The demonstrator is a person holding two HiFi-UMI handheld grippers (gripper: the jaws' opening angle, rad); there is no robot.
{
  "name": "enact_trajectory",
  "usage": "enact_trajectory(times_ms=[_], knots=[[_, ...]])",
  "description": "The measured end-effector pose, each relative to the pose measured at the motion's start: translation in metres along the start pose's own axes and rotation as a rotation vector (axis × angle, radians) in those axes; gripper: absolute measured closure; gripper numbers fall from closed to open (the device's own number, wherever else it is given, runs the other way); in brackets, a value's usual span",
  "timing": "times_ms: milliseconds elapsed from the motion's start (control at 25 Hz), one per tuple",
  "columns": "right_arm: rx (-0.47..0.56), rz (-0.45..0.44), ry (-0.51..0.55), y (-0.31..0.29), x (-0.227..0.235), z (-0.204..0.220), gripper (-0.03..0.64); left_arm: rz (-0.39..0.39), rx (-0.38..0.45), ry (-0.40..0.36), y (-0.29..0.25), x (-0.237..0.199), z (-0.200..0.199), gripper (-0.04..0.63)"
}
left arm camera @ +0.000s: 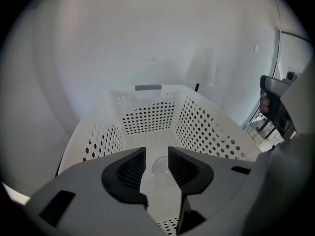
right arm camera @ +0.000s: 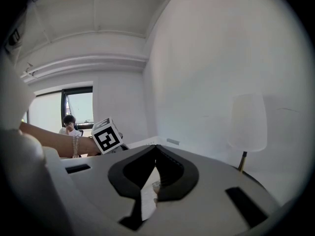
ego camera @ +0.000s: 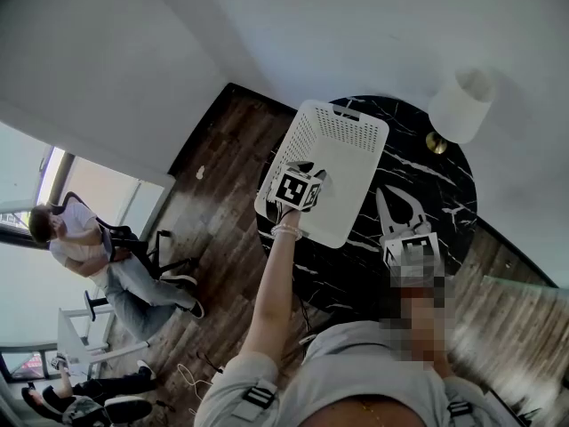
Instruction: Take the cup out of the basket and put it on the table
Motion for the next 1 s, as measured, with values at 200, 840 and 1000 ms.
enact_trajectory(times_ms=[200,840,1000], knots=[[-0.001,0.002,-0.006,-0.001,0.002,0.0,0.607,0.018,-0.099,-0.006,-0.016,-0.003,0.013,0.468],[-0.036,-0.021,0.003,-0.017,-0.004,0.009,0.607,0.09,-0.27,-0.002,-0.063,0.0,0.045,0.468],[-0.041,-0.017,-0.005,-0.019,-0.001,0.011,0.607,0.098,-0.312,-0.003,-0.071,-0.001,0.058,0.469]])
Point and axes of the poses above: the fingertips, and each gripper's own axes: y backward along the fingers, x to its right, z out of its underside, the point moved 1 cm from there along y, backward along the fingers, and after that the axes turned 4 degrees about -x, right-handed, at the moved point
